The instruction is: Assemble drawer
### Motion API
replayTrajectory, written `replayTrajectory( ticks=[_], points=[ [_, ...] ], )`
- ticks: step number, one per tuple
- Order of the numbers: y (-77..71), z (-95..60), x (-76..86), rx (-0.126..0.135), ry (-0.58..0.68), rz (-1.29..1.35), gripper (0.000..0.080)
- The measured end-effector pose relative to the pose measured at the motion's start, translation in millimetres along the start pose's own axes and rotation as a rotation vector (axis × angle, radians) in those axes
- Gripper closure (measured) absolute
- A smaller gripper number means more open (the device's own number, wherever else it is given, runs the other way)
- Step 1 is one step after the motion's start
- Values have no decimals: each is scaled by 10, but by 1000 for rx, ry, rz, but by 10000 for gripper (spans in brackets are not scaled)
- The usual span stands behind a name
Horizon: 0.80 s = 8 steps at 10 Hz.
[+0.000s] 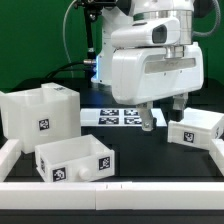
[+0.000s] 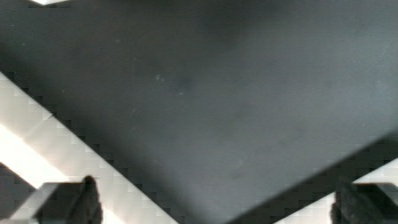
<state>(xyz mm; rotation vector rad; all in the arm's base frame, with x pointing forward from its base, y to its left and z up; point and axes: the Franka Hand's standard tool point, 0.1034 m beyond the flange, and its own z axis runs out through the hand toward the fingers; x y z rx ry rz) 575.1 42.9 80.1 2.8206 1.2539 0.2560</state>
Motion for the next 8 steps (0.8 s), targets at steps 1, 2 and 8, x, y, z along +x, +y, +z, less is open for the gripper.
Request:
replayTrajectory(
  ticks=[1,2,8],
  points=[
    [0,1,-1,0,0,4,150],
    [0,1,-1,0,0,6,150],
    [-2,1,-3,0,0,6,150]
  ],
)
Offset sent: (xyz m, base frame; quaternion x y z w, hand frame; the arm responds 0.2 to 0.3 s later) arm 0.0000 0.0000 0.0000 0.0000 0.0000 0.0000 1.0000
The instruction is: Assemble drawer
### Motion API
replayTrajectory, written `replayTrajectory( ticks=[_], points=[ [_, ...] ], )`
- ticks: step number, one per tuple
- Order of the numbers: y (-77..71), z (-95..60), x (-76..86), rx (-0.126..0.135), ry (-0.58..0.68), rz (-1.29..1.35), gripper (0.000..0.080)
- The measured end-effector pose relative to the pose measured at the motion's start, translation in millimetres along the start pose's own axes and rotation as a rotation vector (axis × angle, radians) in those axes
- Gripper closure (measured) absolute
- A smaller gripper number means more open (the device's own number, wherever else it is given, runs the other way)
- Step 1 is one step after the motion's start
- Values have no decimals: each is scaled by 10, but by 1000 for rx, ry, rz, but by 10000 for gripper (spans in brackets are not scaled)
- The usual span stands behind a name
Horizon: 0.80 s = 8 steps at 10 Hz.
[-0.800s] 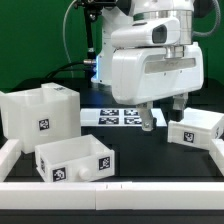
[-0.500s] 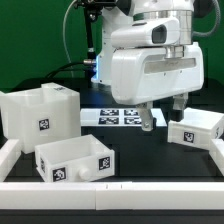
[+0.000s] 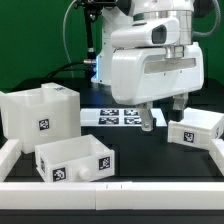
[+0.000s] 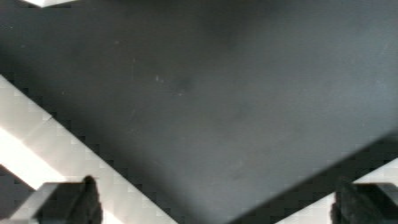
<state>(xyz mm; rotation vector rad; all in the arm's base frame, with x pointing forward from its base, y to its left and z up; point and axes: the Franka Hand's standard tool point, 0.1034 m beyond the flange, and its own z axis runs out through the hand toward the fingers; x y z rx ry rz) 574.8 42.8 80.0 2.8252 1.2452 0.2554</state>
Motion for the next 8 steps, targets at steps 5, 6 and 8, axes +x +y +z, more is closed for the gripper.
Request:
replayTrajectory(
  ticks=[5,6,8],
  points=[
    [-339,-173,-229,19,-29,307,150],
    [-342,-164,-236,24,-28,354,150],
    [-353,-163,-226,33,-24,466,150]
  ],
)
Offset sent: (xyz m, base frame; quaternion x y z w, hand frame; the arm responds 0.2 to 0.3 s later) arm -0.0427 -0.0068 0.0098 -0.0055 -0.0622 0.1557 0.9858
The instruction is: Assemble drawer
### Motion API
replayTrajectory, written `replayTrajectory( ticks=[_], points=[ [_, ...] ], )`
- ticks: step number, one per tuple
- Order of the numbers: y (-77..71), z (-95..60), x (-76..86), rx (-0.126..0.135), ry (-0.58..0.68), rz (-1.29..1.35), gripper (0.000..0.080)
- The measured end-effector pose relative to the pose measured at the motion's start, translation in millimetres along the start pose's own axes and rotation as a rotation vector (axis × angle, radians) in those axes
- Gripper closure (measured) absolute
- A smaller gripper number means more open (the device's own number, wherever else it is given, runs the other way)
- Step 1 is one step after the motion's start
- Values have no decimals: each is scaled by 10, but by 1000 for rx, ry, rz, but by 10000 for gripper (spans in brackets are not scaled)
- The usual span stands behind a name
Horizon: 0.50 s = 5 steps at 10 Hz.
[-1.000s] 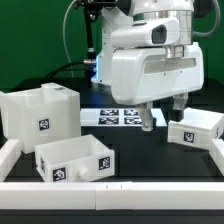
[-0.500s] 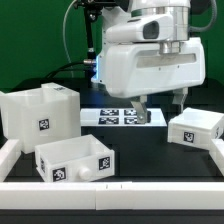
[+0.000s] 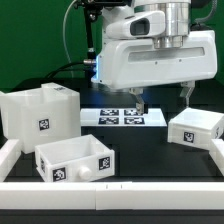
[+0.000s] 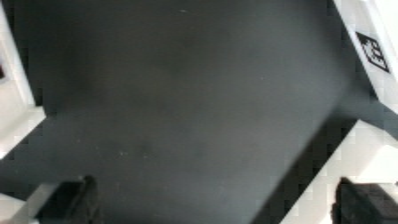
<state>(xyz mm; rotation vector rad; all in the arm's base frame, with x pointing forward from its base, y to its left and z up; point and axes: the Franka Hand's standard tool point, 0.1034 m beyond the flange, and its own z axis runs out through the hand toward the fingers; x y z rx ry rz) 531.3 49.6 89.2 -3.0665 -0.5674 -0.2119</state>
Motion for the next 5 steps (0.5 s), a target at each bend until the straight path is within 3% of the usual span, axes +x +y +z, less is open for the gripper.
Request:
replayTrajectory(
  ticks=[3,5],
  points=[
    [-117,-11,-83,37,-19,483,150],
    [-83,1,-128,70,-24,681,150]
  ],
)
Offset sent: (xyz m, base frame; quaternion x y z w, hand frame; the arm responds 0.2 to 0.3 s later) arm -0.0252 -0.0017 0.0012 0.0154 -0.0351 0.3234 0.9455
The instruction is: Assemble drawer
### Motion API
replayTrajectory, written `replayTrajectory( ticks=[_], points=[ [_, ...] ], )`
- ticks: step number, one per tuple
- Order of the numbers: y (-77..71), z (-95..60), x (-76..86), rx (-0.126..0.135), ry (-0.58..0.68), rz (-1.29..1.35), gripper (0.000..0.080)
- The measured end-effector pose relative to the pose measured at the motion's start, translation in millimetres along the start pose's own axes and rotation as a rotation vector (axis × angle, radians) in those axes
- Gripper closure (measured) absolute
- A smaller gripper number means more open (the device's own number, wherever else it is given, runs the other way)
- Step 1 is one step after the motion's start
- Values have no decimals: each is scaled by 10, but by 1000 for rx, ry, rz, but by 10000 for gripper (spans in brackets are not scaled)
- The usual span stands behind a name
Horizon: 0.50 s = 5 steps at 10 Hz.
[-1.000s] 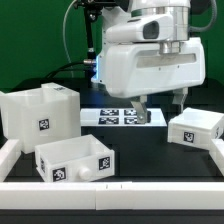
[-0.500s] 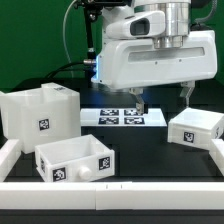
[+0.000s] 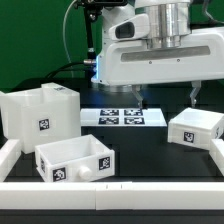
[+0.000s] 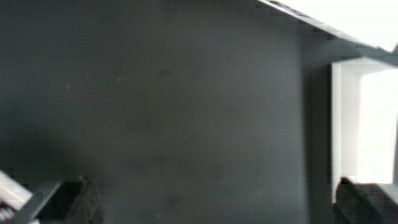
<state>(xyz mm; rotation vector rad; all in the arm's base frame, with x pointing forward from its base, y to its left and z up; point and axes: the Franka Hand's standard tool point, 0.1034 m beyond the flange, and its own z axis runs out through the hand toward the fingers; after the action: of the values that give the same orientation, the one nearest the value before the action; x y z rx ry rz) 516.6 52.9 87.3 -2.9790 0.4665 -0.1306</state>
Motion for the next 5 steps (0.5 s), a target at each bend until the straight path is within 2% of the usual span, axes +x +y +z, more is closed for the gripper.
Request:
replayTrajectory(
  ticks=[3,5],
  points=[
    [-47,8,-22,13,-5,163,150],
    [-68,-5,-84,28,-59,439,150]
  ],
)
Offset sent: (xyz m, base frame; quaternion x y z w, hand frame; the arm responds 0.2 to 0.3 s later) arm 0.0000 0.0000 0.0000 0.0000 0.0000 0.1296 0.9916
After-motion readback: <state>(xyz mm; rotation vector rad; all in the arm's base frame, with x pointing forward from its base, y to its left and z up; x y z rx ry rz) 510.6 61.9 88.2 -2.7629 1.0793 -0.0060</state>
